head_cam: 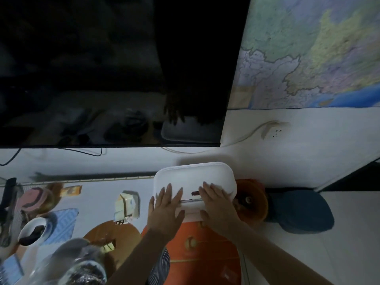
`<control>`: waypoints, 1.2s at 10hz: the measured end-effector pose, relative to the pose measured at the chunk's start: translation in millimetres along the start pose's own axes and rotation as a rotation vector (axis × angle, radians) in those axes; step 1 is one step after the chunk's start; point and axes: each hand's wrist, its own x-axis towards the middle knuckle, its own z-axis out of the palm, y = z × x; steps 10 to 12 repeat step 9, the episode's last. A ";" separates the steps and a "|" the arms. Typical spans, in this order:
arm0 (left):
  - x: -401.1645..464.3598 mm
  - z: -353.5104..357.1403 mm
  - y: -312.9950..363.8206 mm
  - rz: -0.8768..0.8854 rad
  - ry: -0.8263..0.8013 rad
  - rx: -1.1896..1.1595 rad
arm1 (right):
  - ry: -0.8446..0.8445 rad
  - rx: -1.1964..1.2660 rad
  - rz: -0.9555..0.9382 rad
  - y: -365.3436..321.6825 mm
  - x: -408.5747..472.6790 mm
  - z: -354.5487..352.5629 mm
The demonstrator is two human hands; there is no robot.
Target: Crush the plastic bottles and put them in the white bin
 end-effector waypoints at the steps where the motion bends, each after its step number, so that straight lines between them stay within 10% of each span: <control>1: -2.4 11.6 2.1 -0.012 -0.027 0.019 | -0.013 0.017 0.020 0.2 -3.0 11.1; 12: -9.6 -3.4 18.6 -0.065 -0.031 0.085 | -0.023 0.017 0.077 -10.9 -6.5 6.7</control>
